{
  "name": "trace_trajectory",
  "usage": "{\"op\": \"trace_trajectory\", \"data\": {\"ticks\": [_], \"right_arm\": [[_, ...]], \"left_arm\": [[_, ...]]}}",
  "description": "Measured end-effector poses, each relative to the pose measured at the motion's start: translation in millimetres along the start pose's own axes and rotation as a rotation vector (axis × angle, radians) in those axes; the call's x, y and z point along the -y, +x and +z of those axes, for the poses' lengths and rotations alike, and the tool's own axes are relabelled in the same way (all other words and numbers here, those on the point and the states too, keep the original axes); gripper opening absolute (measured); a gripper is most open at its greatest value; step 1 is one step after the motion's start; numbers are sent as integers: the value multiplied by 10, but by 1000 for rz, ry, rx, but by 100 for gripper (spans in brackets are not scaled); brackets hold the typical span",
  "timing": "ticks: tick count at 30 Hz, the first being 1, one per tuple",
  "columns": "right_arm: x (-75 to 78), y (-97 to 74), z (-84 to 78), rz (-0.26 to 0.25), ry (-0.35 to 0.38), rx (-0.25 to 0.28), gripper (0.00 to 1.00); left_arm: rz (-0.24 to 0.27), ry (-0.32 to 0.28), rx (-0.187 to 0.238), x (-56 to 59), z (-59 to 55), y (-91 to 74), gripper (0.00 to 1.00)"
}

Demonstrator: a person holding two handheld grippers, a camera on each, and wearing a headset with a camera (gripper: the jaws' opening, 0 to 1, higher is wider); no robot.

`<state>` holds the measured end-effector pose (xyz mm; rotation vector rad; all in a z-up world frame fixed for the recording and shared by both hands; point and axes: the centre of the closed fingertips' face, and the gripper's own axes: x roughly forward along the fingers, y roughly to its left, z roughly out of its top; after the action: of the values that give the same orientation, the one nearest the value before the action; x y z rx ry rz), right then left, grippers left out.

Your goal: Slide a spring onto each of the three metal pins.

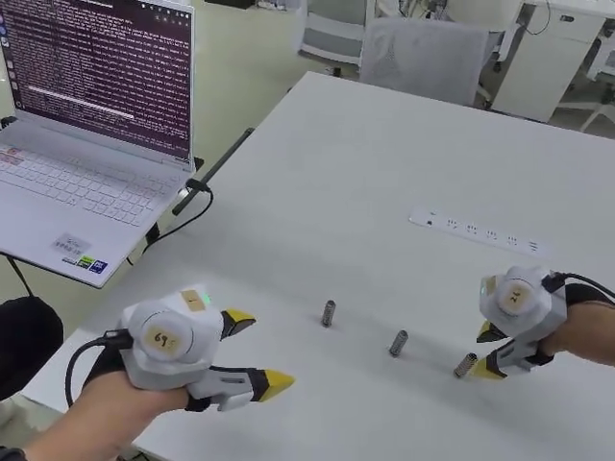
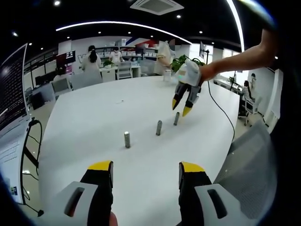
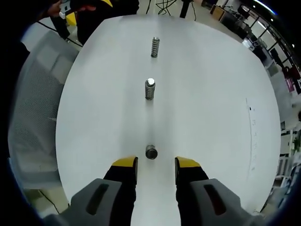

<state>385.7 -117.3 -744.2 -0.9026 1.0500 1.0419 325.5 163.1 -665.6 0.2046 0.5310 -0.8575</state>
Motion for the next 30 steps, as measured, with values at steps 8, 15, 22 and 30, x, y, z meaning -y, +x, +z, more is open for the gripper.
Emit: {"op": "trace_trajectory", "data": {"ticks": [8,15,22,30], "right_arm": [[-108,-155,-93,-56,122,78,33],[-243,-215,-187,-81,227,142,34],[-345,-261,-205,-109,326,213,35],[-449,-366,-124,-143,438,327,37]], "left_arm": [[-3,-3,9,25,40,12,51],[-12,-1,18,67,89,32,51],[-20,8,19,96,112,47,51],[-12,3,26,64,125,39,51]]}}
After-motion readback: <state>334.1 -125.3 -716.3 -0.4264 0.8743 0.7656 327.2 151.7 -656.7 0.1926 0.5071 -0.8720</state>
